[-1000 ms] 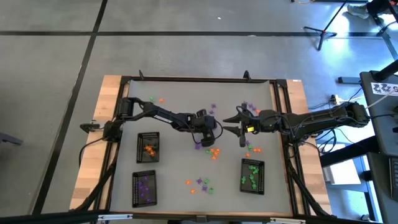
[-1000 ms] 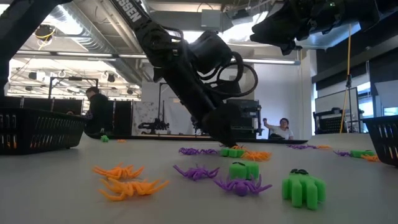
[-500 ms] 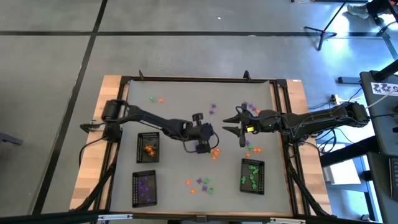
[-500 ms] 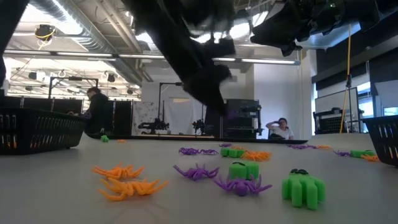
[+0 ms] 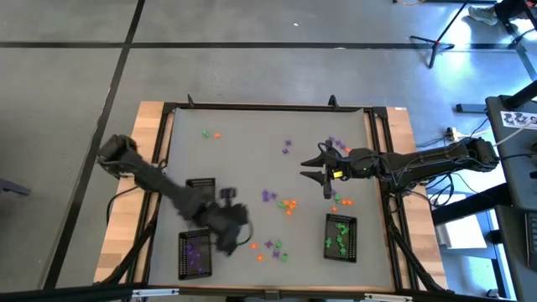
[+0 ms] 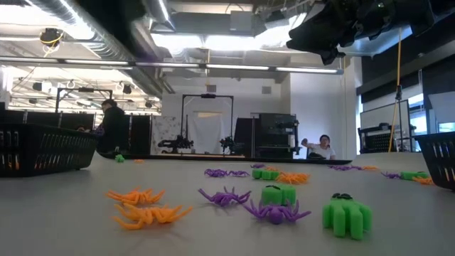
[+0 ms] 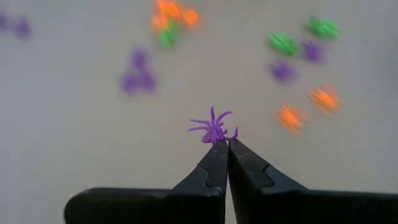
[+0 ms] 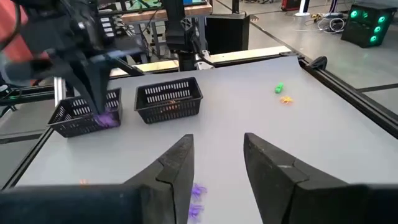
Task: Sort Halloween decoration
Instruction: Put the purple spider toy into the bottom left black basket
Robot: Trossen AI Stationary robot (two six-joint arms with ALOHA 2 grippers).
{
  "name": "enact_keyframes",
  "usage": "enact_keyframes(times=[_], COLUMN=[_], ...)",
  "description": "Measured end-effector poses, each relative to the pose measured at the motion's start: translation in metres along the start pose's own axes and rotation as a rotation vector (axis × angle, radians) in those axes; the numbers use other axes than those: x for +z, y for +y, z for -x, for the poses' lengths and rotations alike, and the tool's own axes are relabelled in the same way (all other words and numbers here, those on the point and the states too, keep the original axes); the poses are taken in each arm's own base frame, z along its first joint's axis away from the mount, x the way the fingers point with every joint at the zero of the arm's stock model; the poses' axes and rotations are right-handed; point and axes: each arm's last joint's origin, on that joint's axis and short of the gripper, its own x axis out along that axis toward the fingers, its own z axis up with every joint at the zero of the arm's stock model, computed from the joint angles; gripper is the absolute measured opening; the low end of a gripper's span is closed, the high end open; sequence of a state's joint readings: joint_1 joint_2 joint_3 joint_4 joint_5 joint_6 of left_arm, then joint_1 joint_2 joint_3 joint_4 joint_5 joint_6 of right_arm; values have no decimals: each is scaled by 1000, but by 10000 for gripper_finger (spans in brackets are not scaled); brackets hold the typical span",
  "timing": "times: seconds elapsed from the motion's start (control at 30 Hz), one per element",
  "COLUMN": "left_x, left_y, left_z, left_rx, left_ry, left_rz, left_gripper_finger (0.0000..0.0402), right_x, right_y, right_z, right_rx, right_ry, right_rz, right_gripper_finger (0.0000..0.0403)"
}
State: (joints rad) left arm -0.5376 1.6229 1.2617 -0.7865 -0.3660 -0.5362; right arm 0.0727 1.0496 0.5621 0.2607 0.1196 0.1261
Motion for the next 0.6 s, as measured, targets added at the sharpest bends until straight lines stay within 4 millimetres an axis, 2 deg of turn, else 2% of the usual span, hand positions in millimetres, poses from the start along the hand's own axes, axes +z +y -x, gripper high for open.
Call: enact_keyframes(times=[0.13, 0.23, 0.43, 0.6], left_x=[-31, -51, -80, -90], left_y=[-23, -38, -62, -70], left_z=[33, 50, 65, 72], left_rx=[-58, -78, -100, -106], left_ry=[76, 126, 171, 162], left_rz=[157, 266, 343, 406], left_gripper_finger=[0, 0, 0, 9], right_x=[1, 1, 1, 1], right_y=[0, 0, 0, 0], right_z=[0, 0, 0, 0], right_rx=[2, 2, 10, 11], right_ry=[-6, -8, -13, -13], right_rz=[-6, -10, -28, -30], right_gripper_finger=[138, 138, 138, 138])
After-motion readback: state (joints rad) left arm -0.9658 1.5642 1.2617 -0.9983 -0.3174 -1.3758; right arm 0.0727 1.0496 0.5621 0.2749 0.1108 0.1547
